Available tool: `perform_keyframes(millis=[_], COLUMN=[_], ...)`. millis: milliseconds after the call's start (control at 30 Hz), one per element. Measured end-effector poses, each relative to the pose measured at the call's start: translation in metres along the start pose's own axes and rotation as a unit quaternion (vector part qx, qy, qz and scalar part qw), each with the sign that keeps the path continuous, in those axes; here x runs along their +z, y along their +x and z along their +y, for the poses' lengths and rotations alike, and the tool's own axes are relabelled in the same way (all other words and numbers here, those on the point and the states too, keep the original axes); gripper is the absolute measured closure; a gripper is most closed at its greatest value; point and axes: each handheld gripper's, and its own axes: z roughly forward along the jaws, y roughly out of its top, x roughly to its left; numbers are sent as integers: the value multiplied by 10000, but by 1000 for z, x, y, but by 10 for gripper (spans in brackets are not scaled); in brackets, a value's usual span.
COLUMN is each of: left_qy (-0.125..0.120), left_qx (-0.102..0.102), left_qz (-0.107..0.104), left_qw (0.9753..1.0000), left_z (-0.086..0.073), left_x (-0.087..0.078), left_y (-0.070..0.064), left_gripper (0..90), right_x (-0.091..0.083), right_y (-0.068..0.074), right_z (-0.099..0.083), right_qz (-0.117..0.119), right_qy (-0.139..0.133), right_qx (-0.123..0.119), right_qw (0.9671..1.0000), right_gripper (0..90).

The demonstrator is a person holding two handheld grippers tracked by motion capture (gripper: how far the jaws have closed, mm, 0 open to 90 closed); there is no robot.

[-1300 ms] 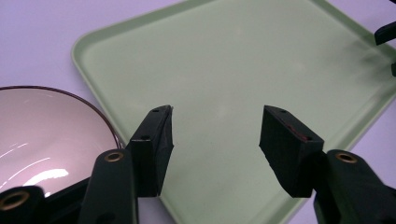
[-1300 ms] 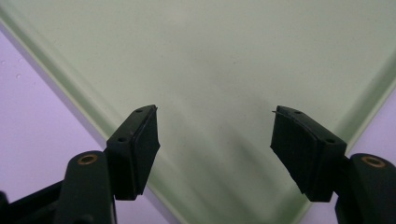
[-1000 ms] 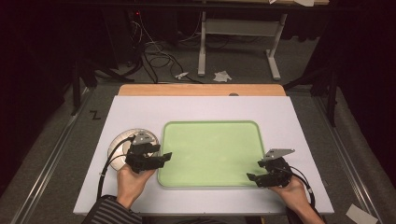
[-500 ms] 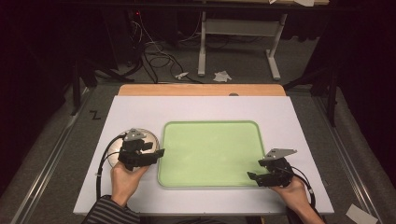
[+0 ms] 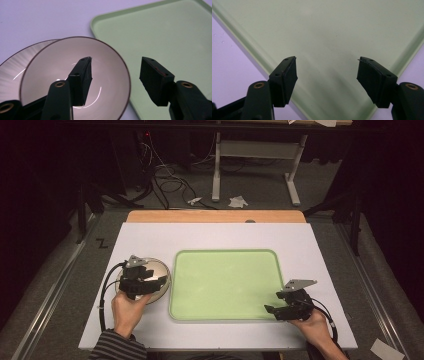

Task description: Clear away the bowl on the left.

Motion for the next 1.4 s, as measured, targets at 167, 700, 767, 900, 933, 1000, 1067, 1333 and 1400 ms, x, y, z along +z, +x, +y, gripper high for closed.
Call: perform_keyframes(millis=[167,700,767,900,933,1000,1067,1333,1400], left_qy=[-36,-3,133,423,471,586,676,978,1010], left_qx=[-251,-1008,-1071,-1147,-1175,-1150,-1158,-1216,-1229], left_qz=[229,807,824,825,853,925,985,1045,1058], left_qw=[9994,9916,9907,9891,9883,9873,9861,9822,9816], left_z=[-2,-9,-10,-11,-11,-11,-12,-11,-11], left_x=[-4,-9,-6,3,5,8,10,21,22], left_y=[17,60,63,68,68,68,68,71,72], left_gripper=[419,411,411,427,431,456,472,522,534], right_x=[1,2,2,2,2,3,3,3,4], right_y=[0,1,1,0,0,0,1,0,1], right_z=[0,0,0,0,0,0,1,0,0], right_qz=[-4,33,23,29,32,30,20,58,56], right_qy=[43,105,110,108,102,119,98,111,113], right_qx=[-5,-44,-75,-53,-51,-63,-24,-48,-68], right_qw=[10000,9999,9999,9999,9999,9999,9999,9999,9999], right_gripper=[335,336,336,336,336,336,336,336,336])
